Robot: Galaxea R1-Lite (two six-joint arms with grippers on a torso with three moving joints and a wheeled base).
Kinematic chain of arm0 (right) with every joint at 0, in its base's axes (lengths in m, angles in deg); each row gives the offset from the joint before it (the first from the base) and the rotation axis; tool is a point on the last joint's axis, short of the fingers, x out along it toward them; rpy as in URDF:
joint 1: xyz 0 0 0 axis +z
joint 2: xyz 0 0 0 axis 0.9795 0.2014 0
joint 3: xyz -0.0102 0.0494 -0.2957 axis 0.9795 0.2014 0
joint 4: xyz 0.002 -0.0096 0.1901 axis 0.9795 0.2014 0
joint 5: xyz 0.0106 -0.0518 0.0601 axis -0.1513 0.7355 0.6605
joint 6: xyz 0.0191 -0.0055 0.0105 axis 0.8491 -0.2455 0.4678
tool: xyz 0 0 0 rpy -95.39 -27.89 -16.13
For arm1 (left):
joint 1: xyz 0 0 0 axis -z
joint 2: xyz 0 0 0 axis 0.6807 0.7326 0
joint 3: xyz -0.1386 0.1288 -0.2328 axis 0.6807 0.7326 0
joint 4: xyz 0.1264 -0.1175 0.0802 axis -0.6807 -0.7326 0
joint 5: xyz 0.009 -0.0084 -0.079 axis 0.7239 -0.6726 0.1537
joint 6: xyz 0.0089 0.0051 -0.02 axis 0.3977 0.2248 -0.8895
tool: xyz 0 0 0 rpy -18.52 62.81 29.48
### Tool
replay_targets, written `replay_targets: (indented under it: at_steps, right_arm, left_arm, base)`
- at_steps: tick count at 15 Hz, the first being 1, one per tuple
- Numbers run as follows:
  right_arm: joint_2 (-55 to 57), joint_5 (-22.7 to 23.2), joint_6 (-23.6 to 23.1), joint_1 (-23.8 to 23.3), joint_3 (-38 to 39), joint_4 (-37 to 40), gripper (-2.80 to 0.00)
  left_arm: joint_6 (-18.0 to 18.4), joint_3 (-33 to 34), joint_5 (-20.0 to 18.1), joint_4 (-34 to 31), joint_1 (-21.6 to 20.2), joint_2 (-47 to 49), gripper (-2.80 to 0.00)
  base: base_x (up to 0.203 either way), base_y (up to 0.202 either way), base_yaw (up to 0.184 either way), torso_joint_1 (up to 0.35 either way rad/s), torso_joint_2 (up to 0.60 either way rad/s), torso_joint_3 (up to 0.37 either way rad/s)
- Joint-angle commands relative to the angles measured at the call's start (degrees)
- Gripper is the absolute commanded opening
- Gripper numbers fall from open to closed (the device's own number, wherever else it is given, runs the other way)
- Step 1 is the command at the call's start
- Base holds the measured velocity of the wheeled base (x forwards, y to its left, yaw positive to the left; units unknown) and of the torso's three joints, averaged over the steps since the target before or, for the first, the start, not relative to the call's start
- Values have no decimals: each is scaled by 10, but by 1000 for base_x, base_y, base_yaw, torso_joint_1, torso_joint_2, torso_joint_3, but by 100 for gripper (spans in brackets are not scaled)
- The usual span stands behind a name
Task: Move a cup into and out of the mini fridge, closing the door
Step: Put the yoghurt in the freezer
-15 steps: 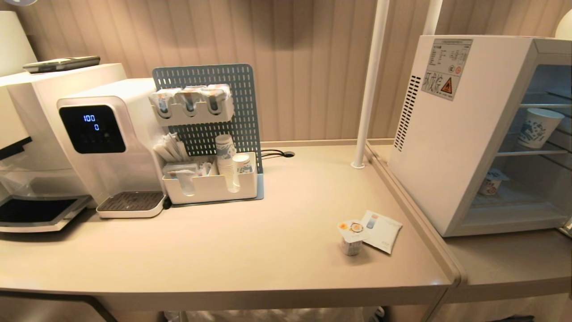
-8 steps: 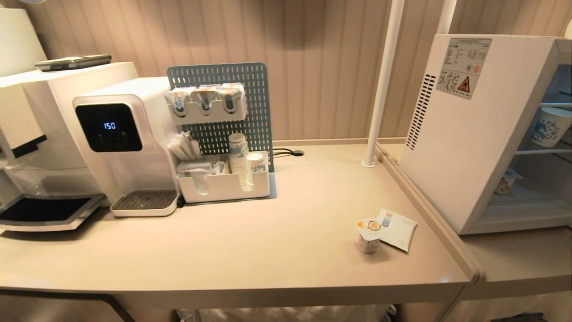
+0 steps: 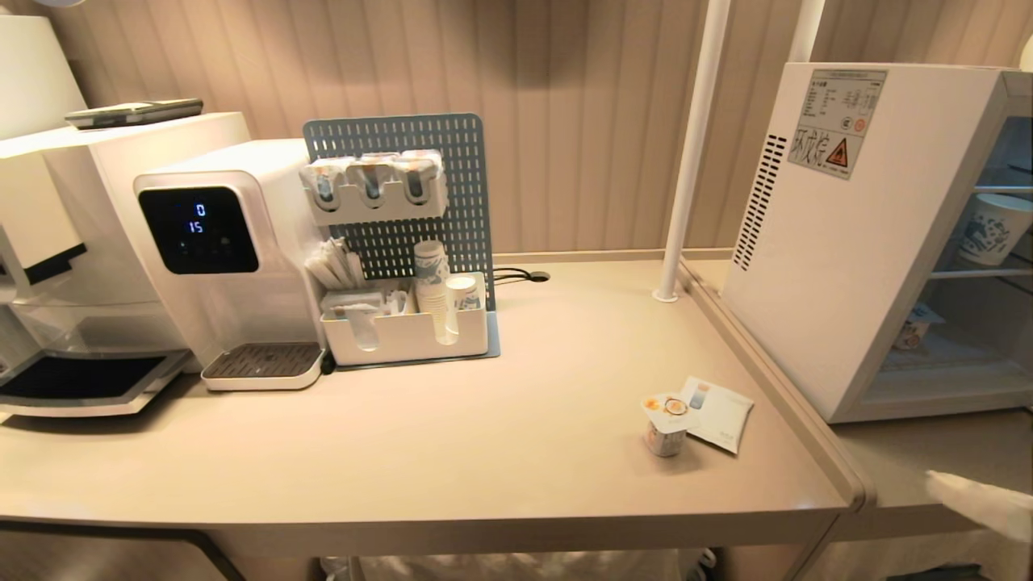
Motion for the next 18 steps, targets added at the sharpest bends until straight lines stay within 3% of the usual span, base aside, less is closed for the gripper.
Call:
replay_targets:
  at_steps: [1, 5, 8, 10, 11, 18]
  right_arm:
    - [252, 12, -1, 12, 14, -104, -280]
    - [553, 7, 32, 69, 38, -453, -280]
    - [715, -78, 72, 165, 44, -730, -280]
    - [749, -142, 89, 227, 40, -807, -280]
    - [743, -150, 90, 230, 38, -809, 0]
    - [727, -151, 87, 227, 49, -806, 0]
  left_arm:
    - [0, 0, 0, 0, 0, 0, -280]
    - [0, 0, 0, 0, 0, 0, -280]
    - [0, 0, 0, 0, 0, 0, -280]
    - [0, 0, 0, 0, 0, 0, -280]
    - [0, 0, 0, 0, 0, 0, -280]
    - [0, 0, 0, 0, 0, 0, -280]
  base:
    - [0, 0, 0, 0, 0, 0]
    - [0, 0, 0, 0, 0, 0]
    - [0, 0, 0, 0, 0, 0]
    - [0, 0, 0, 0, 0, 0]
    - [0, 0, 0, 0, 0, 0]
    - [0, 0, 0, 0, 0, 0]
